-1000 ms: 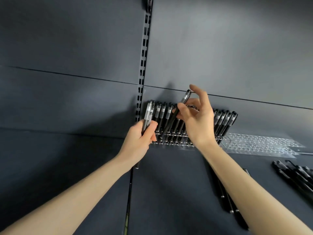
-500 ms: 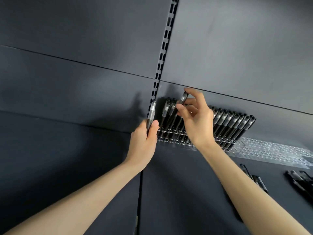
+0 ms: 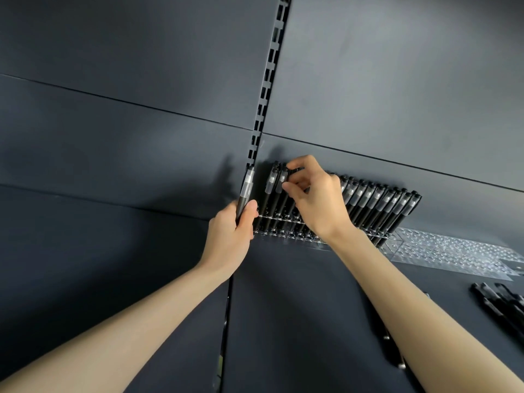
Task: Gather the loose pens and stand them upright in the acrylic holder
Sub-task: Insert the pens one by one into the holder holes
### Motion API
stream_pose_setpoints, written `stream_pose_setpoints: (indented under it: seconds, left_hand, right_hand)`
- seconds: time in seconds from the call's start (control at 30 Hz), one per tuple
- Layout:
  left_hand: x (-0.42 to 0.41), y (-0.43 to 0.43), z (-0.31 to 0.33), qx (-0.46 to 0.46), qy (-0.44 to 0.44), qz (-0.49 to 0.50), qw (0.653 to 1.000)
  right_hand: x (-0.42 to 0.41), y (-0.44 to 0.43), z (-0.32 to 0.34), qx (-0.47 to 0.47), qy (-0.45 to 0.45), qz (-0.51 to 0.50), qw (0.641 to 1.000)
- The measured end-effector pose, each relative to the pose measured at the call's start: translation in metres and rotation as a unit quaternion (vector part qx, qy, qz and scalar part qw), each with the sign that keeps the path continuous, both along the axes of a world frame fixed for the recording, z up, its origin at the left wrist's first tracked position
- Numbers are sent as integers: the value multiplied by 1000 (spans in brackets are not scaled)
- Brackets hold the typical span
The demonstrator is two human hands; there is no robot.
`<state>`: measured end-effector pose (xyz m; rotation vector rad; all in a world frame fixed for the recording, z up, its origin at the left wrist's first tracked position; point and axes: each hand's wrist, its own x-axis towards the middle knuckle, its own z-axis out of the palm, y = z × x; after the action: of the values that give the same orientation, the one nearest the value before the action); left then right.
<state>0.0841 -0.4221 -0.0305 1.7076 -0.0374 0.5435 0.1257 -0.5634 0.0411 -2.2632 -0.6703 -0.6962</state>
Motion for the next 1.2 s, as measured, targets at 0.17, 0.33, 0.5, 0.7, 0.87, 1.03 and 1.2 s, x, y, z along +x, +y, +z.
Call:
stream_pose_setpoints:
  seconds: [0.17,0.33,0.5,0.7,0.87,1.03,1.2]
  left_hand:
    - [-3,-2,2,-36,22,-41,998]
    - [-10,-3,12,-50,35,-88,994]
    - [-22,-17,18,-106,106,-219,964]
    - [-27,-22,19,-116,124,-274,947]
    - [-24,-18,15,-114,126,-255,952]
    - [-23,-19,12,-98,140,-237,956]
    - [-21,-17,10,-113,152,-197,962]
  right_hand:
    - [0,0,-4,-3,0,-13,1000]
    - [-10,-4,-6,38,9,-23,999]
    - [-25,-11,-3,175,142,89,970]
    - [-29,-21,2,184,210,160,947]
    - [-24,-24,1,291,192,142,926]
    - [-28,-23,-2,265,226,136,927]
    - [-24,-26,10,295,157,102,937]
